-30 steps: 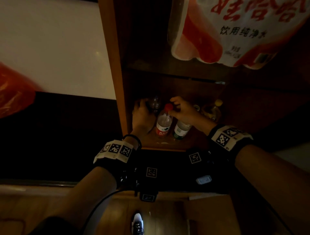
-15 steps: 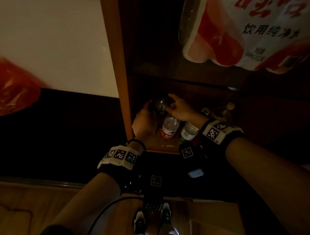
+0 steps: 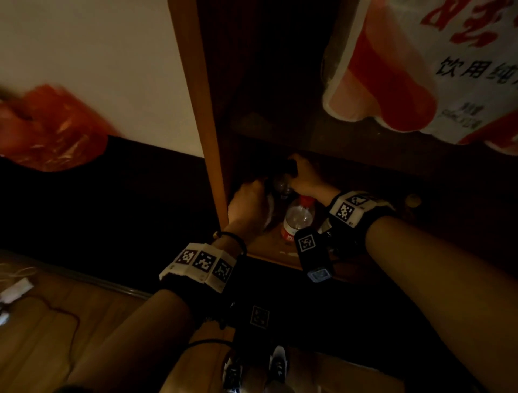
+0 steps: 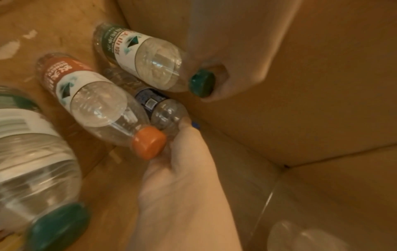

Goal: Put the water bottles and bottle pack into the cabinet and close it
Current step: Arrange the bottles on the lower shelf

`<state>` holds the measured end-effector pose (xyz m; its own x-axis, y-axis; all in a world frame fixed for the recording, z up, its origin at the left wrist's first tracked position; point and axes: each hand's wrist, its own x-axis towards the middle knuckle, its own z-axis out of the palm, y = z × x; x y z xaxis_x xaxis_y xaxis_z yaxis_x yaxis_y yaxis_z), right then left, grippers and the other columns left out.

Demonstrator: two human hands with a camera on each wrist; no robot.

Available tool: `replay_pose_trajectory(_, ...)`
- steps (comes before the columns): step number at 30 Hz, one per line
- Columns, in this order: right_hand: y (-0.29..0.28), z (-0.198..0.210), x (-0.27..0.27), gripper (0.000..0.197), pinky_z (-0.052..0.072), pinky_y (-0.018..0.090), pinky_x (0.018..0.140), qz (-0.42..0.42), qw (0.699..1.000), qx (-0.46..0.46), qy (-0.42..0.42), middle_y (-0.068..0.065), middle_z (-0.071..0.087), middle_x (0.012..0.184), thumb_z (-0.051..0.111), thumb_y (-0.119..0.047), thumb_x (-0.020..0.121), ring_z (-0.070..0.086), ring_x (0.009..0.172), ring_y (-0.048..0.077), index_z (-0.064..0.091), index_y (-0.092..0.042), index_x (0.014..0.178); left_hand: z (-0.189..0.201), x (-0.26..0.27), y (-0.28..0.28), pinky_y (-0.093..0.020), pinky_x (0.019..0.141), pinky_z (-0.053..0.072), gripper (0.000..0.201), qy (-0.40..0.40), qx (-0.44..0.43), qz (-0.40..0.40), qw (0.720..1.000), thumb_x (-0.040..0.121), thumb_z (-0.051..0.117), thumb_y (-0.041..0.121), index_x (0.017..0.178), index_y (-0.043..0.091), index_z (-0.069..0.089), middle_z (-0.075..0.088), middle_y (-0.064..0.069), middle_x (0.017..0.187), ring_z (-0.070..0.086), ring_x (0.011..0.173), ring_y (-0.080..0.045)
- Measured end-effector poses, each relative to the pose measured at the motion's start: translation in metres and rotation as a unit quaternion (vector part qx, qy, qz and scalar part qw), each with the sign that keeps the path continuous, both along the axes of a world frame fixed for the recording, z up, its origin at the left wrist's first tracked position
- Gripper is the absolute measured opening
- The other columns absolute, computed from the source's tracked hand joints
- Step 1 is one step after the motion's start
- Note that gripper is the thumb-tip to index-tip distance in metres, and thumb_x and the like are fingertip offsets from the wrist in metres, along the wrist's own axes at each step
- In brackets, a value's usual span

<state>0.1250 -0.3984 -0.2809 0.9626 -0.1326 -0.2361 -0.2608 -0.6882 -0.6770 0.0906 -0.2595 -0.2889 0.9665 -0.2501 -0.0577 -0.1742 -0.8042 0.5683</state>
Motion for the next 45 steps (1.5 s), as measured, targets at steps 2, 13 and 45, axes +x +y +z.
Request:
replay_pose_trajectory(2,0.002,-0.001,0.003,0.043,0.039,0.035,0.101,0.021,1.000,0.009,0.001,0.016,0.051,0.137,0.053,-0.013,0.093,0.048,0.127,0.031,0.046,-0.007,0.135,0.006,0.002,0.000,-0.037,0.085,0.049,0.037,0.015,0.037,-0.014,0.999,0.094,0.046,0.011,0.130,0.011,0.051,0.060,-0.015,0.123,0.059,0.110,-0.032)
replay_pose_trajectory(13,0.016,-0.004,0.012,0.036,0.036,0.027,0.099,0.075,0.995,0.067,-0.022,0.020,0.051,0.137,0.047,-0.005,0.097,0.048,0.128,0.032,0.049,0.000,0.133,0.028,0.003,-0.003,-0.039,0.101,0.043,0.040,0.064,0.133,-0.036,0.988,0.094,0.048,0.004,0.134,0.006,0.045,0.047,-0.016,0.138,0.048,0.127,-0.033)
replay_pose_trajectory(45,-0.112,0.028,-0.090,0.032,0.048,0.022,0.076,-0.009,0.999,0.015,0.036,0.000,0.057,0.099,0.064,-0.024,0.088,0.055,0.089,0.012,0.060,-0.007,0.115,-0.007,0.005,-0.068,-0.049,0.104,0.037,0.042,-0.021,0.119,-0.250,0.961,0.088,0.043,0.028,0.129,0.026,0.054,0.051,-0.005,0.130,0.038,0.130,-0.032)
